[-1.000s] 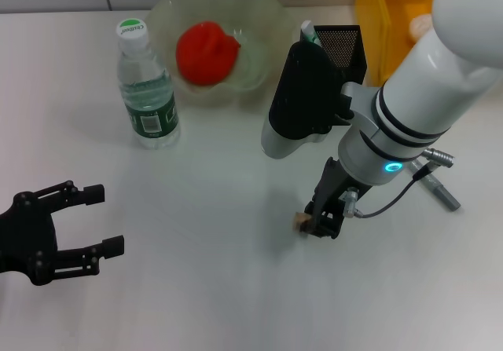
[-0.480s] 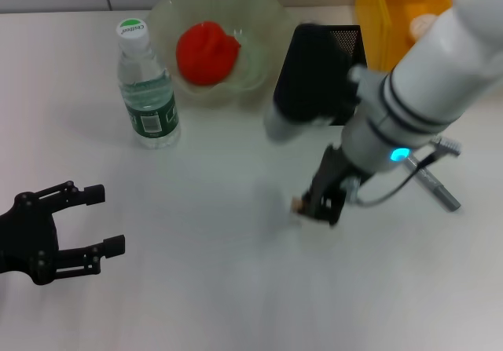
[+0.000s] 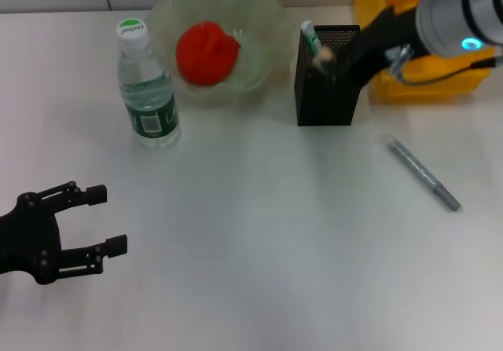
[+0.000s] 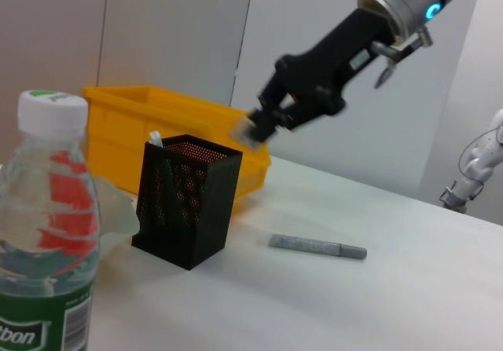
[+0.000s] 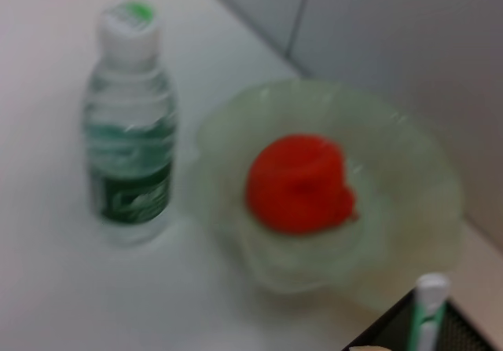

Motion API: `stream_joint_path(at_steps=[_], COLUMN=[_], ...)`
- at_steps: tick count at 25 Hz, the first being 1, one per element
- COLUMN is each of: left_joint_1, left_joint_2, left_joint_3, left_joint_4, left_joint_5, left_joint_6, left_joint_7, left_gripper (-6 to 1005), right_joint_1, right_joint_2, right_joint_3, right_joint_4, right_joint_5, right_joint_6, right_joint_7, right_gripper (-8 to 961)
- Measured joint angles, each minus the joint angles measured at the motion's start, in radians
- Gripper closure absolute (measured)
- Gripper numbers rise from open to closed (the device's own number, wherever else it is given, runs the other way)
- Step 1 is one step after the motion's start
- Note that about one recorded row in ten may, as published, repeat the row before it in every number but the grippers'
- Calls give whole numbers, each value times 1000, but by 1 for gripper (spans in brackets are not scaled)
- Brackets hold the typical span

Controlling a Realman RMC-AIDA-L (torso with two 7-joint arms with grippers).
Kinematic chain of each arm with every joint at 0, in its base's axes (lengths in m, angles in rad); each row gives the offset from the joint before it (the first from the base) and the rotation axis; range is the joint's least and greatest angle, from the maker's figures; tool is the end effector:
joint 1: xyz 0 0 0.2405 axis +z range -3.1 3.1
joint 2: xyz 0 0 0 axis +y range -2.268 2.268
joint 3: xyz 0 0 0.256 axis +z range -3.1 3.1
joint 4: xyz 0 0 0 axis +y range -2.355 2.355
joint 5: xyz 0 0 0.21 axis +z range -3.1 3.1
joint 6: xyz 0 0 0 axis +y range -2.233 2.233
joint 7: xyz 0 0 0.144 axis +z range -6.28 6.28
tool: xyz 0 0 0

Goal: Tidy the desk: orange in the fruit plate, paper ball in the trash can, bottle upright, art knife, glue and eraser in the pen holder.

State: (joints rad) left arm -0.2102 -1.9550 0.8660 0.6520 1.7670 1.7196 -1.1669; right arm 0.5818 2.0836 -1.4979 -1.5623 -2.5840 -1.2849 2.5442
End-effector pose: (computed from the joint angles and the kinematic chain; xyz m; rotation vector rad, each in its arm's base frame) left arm -0.3327 0.2355 0.0389 -2.7049 -0.5623 -0.7348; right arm 0.1111 0.3774 0.0087 -2.5038 0.4768 -0.1715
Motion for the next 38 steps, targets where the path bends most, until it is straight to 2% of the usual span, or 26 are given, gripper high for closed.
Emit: stream_joint_path(at_steps=[6,10,18,27,28,32,34,36,38], left_joint_1=[-4,-11,-13,-12,-12,-12,-12,-12,-12], left_joint_2=[-3,-10,-11,-12,-11,-12,-12,-12,-11], left_joint_3=[-3,-2,3,-1,-1,2,3,3,4], left_joint_4=[0,1,-1,-2,-2,-2,-2,-2,-2], left_joint_5=[0,0,0,0,0,0,1,1,2], left_joint_6=[-1,-5,-5,-7,-9,-14,-15,-15,-15], left_joint_7=[-2,-2,-2,-2,-2,-2,-1,2,4], left_gripper=[135,135,135,135,135,135,135,135,135], right_joint_1=[-20,-10,49,52,52,47,53,58,69], right_joint_2=[0,-1,-1,-2,-2,-2,-2,-2,-2], right_joint_3=[-7,-22,-14,-10,-9,1,25,28,32], right_joint_4=[44,127,247,255,252,186,57,31,-16], right_joint_5=[-1,-1,-1,-1,-1,-2,-68,-94,-143], right_joint_6=[120,226,249,263,262,193,-13,-59,-155], right_joint_7=[-7,-20,-21,-16,-15,6,96,121,168], right_gripper=[828,816,785,749,702,512,456,401,402])
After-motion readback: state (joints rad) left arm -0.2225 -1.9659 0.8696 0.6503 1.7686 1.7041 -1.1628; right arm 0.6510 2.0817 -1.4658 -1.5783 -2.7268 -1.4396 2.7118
